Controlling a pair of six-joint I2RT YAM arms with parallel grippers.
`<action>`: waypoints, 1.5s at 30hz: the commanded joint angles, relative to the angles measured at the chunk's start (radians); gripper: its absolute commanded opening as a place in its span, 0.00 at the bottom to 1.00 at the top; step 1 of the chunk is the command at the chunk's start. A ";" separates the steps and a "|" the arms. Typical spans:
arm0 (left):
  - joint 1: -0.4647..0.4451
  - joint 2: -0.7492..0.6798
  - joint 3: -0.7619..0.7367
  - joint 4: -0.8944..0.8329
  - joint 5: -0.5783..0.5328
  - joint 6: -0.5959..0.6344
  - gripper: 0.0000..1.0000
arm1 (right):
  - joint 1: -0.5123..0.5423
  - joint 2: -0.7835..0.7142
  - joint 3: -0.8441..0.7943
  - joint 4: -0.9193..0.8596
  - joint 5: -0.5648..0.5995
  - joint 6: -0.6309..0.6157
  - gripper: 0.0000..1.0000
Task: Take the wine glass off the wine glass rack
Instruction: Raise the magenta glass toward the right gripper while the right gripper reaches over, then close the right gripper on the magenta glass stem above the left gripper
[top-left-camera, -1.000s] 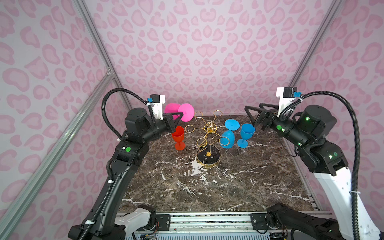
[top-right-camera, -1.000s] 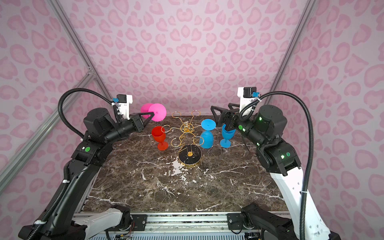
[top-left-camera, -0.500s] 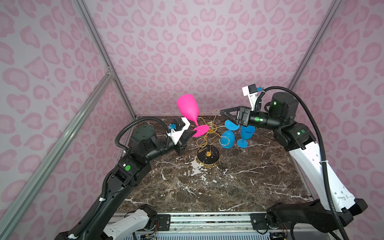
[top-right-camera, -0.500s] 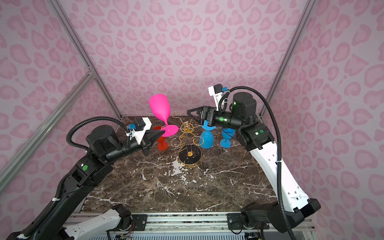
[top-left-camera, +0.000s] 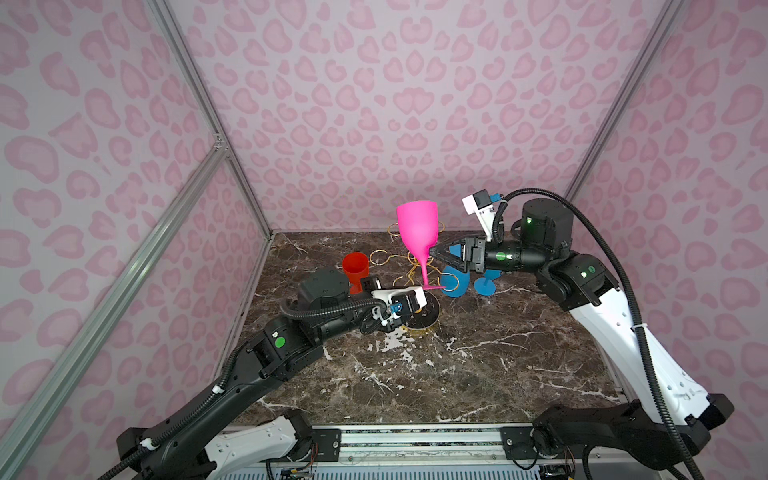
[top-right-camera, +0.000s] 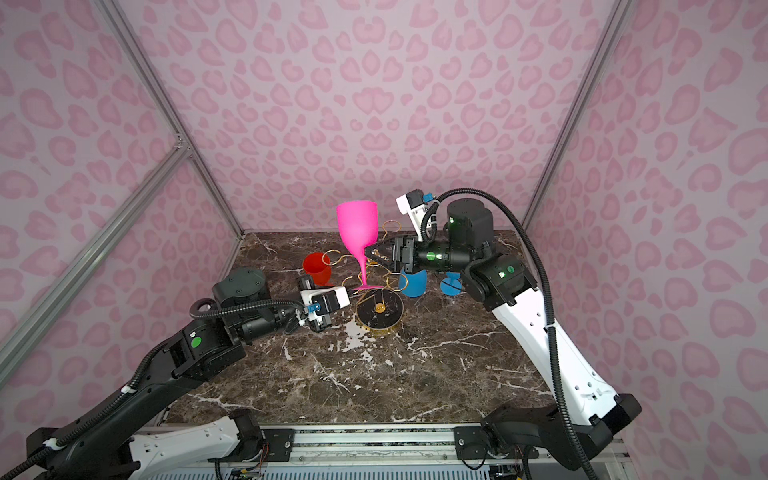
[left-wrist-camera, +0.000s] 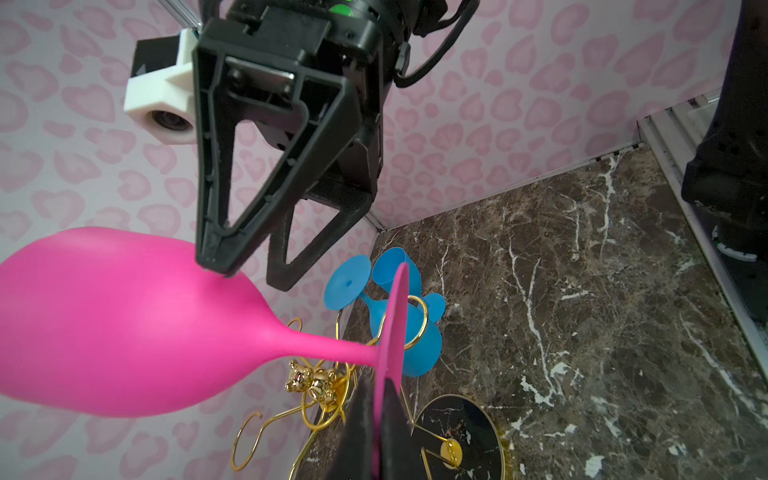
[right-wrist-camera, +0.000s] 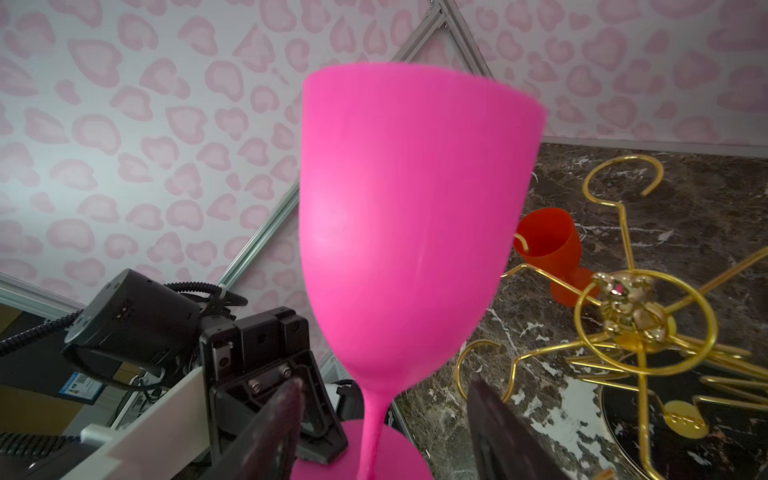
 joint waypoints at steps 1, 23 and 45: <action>-0.002 0.006 -0.007 0.083 -0.077 0.059 0.03 | 0.009 -0.027 -0.040 0.013 0.022 -0.015 0.62; -0.051 0.039 -0.005 0.090 -0.115 0.104 0.03 | 0.074 -0.037 -0.126 0.096 0.068 0.017 0.22; -0.067 0.046 0.000 0.079 -0.103 0.119 0.03 | 0.076 -0.030 -0.157 0.096 0.082 0.000 0.00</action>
